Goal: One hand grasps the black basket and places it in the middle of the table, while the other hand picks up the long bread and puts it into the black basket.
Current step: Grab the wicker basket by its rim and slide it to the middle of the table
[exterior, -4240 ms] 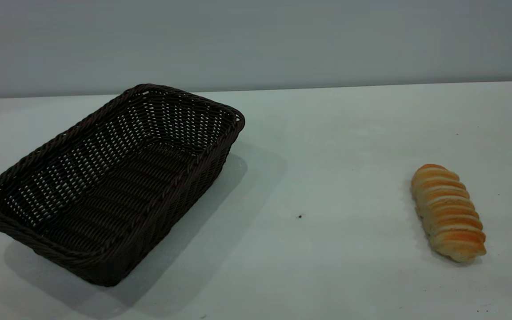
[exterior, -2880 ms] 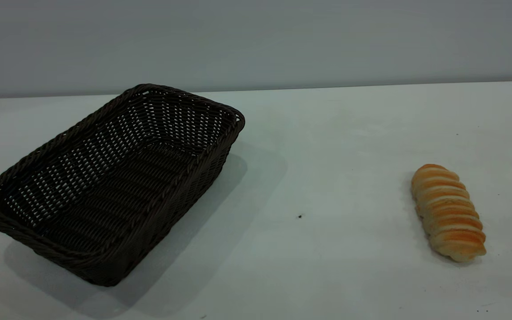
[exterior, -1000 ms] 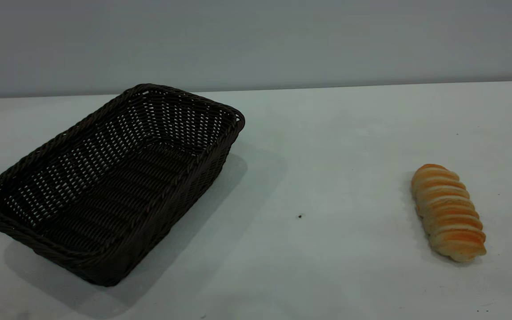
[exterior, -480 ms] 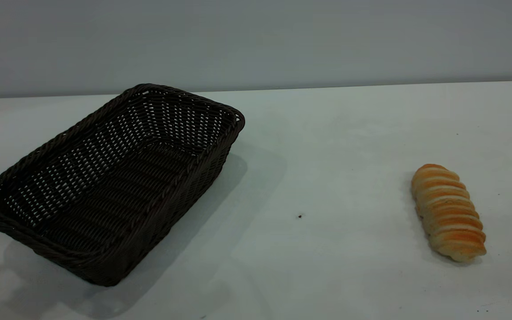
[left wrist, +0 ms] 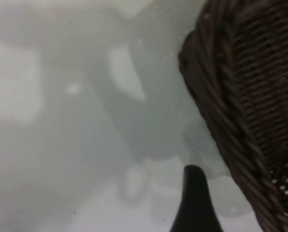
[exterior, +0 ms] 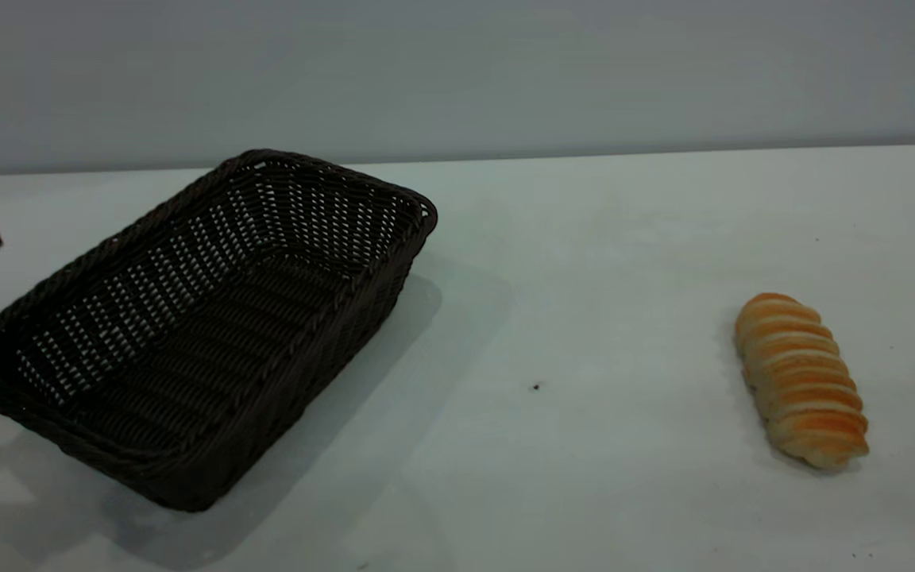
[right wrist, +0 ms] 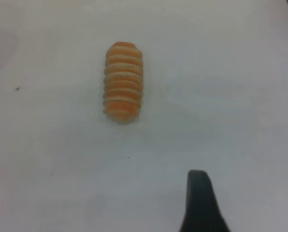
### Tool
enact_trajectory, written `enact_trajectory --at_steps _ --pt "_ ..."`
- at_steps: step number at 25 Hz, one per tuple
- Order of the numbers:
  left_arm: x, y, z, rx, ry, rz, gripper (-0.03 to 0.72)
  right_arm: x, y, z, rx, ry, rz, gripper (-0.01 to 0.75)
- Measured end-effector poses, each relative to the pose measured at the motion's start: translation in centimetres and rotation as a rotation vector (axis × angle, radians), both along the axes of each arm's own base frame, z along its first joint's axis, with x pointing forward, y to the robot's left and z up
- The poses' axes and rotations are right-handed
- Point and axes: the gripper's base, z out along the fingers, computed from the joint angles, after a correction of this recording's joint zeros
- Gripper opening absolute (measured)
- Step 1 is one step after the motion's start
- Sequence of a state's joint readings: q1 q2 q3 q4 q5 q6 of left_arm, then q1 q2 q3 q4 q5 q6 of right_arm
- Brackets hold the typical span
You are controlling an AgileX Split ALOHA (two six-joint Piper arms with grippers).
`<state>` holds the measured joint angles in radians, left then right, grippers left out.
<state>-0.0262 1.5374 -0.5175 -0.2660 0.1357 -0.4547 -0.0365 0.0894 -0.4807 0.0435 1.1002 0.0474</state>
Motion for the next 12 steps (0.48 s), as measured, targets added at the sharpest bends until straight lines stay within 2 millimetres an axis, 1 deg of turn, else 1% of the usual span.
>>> enact_trajectory --at_steps 4,12 --pt "0.4 0.1 -1.3 -0.009 0.026 0.053 0.594 0.0 0.0 0.0 0.000 0.000 0.000 0.476" --pt "1.4 0.3 -3.2 -0.020 0.019 0.151 0.594 0.0 0.2 0.0 0.015 -0.001 0.012 0.476"
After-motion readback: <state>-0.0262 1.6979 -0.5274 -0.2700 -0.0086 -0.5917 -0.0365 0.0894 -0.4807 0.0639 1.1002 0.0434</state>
